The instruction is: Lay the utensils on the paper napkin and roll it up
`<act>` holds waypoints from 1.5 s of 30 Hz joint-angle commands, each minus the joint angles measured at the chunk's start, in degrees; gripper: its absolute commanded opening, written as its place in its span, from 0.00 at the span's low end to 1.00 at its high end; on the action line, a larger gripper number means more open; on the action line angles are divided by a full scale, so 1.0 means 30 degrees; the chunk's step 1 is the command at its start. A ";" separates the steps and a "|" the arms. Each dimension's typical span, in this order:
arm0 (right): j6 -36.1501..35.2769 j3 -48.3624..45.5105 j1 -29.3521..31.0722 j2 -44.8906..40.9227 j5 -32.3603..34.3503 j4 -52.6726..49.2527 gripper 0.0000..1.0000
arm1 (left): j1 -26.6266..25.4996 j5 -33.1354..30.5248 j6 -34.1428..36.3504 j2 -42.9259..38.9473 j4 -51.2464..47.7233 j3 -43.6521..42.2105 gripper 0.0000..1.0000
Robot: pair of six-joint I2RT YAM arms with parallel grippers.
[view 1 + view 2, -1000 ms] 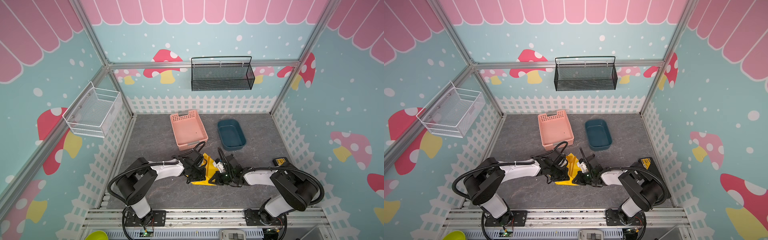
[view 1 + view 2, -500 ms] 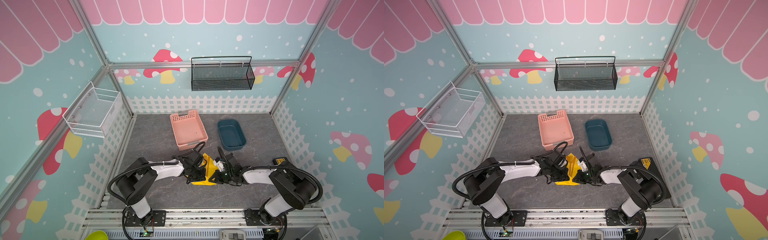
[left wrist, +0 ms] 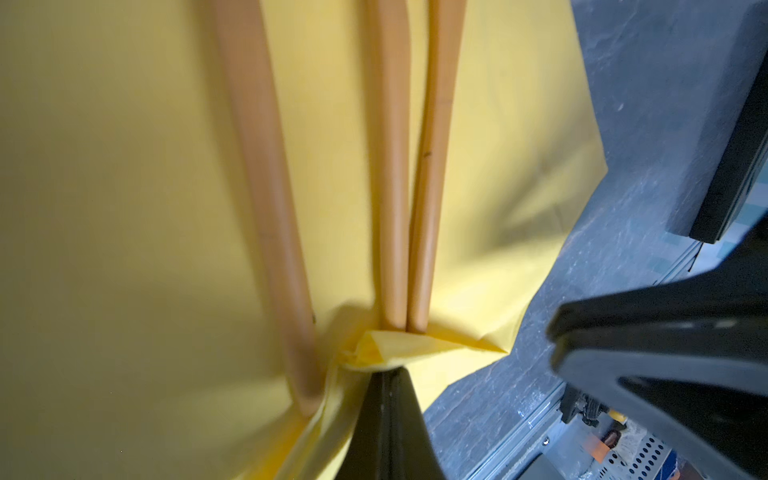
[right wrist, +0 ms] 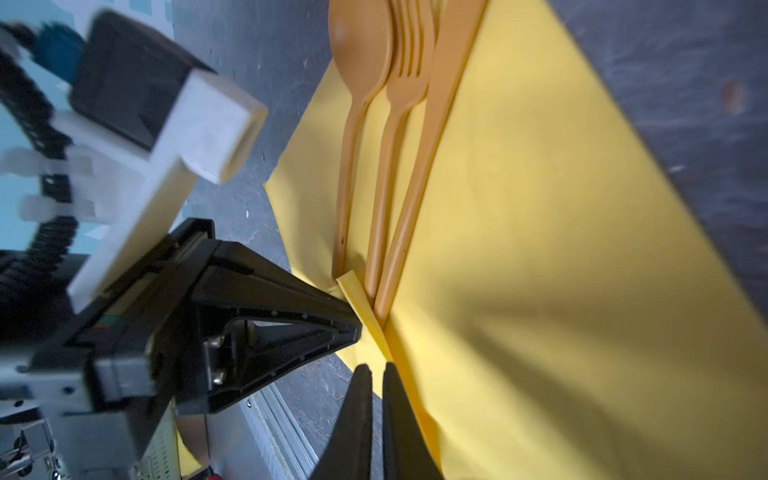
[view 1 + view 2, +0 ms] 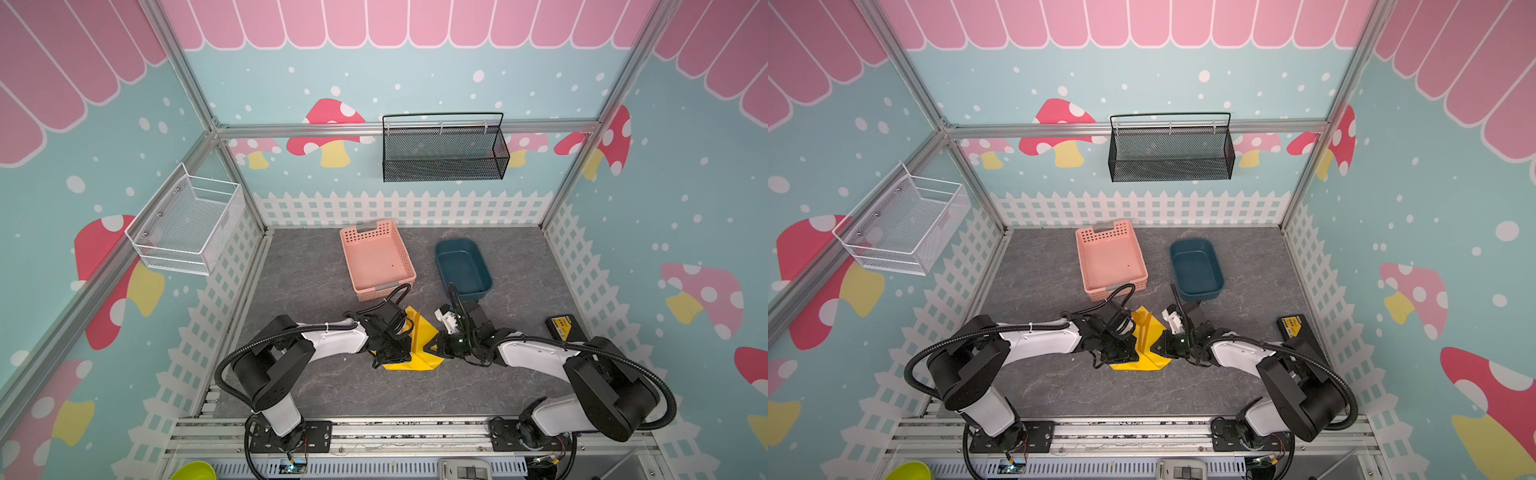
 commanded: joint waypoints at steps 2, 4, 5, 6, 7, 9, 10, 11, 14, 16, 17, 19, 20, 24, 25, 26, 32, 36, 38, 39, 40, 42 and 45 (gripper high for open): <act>-0.1608 0.0134 -0.1702 -0.0868 0.0283 -0.2439 0.18 | 0.0048 -0.0044 -0.0151 -0.0174 -0.0078 -0.0279 0.03; -0.2216 0.0043 -0.2521 -0.1171 0.0538 -0.3280 0.23 | 0.0048 -0.0016 -0.0134 -0.0158 -0.0078 -0.0276 0.03; -0.2575 0.0012 -0.2918 -0.1287 0.0768 -0.3782 0.26 | 0.0047 -0.0043 -0.0134 -0.0158 -0.0082 -0.0283 0.03; -0.2858 -0.0015 -0.3210 -0.1383 0.0983 -0.4218 0.30 | 0.0048 -0.0027 -0.0135 -0.0147 -0.0100 -0.0278 0.03; -0.3180 -0.0035 -0.3577 -0.1450 0.1218 -0.4667 0.33 | 0.0075 -0.0053 -0.0138 -0.0147 -0.0079 -0.0308 0.03; -0.3642 -0.0061 -0.4128 -0.1480 0.1520 -0.5291 0.38 | 0.0077 -0.0041 -0.0157 -0.0205 -0.0077 -0.0333 0.03; -0.3849 -0.0073 -0.4335 -0.1512 0.1769 -0.5602 0.40 | 0.0076 -0.0034 -0.0135 -0.0196 -0.0078 -0.0334 0.03; -0.4002 -0.0112 -0.4483 -0.1510 0.1908 -0.5752 0.42 | 0.0077 -0.0025 -0.0141 -0.0179 -0.0086 -0.0358 0.03; -0.4130 -0.0258 -0.4772 -0.1401 0.1684 -0.5713 0.45 | 0.0076 -0.0025 -0.0134 -0.0207 -0.0092 -0.0357 0.03; -0.4191 -0.0367 -0.4833 -0.1129 0.0928 -0.5339 0.46 | 0.0077 -0.0030 -0.0149 -0.0261 -0.0077 -0.0395 0.03; -0.4217 -0.0395 -0.4833 -0.0983 0.0536 -0.5108 0.46 | 0.0106 -0.0043 -0.0139 -0.0266 -0.0096 -0.0393 0.03; -0.4234 -0.0510 -0.4859 -0.0728 -0.0036 -0.4678 0.46 | 0.0106 -0.0028 -0.0187 -0.0246 -0.0092 -0.0393 0.03; -0.4239 -0.0580 -0.4863 -0.0623 -0.0269 -0.4457 0.46 | 0.0092 -0.0029 -0.0165 -0.0261 -0.0092 -0.0364 0.03; -0.4345 -0.0745 -0.4922 -0.0092 -0.0823 -0.3852 0.45 | 0.0106 -0.0033 -0.0172 -0.0237 -0.0093 -0.0364 0.03; -0.4334 -0.0828 -0.4949 0.0024 -0.0994 -0.3662 0.46 | 0.0106 -0.0017 -0.0174 -0.0245 -0.0079 -0.0364 0.03; -0.4261 -0.0920 -0.4936 0.0167 -0.1235 -0.3437 0.45 | 0.0099 -0.0014 -0.0190 -0.0252 -0.0085 -0.0364 0.03; -0.3295 -0.1710 -0.5008 0.0237 -0.3121 -0.1015 0.45 | 0.0115 -0.0044 -0.0169 -0.0264 -0.0114 -0.0364 0.03; -0.2387 -0.2217 -0.5013 0.0276 -0.4357 0.0894 0.44 | 0.0135 -0.0048 -0.0166 -0.0265 -0.0107 -0.0364 0.03; -0.2019 -0.2407 -0.5009 0.0293 -0.4851 0.1652 0.43 | 0.0130 -0.0058 -0.0166 -0.0268 -0.0107 -0.0364 0.03; -0.1838 -0.2501 -0.5008 0.0332 -0.5074 0.2022 0.43 | 0.0135 -0.0045 -0.0190 -0.0265 -0.0107 -0.0364 0.03; -0.1721 -0.2558 -0.5009 0.0397 -0.5286 0.2262 0.42 | 0.0139 -0.0051 -0.0186 -0.0265 -0.0123 -0.0362 0.03; -0.1597 -0.2606 -0.5024 0.0380 -0.5064 0.2206 0.42 | 0.0121 -0.0066 -0.0171 -0.0293 -0.0108 -0.0396 0.03; -0.1520 -0.2742 -0.5163 0.0132 -0.4297 0.1687 0.43 | 0.0135 -0.0080 -0.0178 -0.0337 -0.0107 -0.0408 0.03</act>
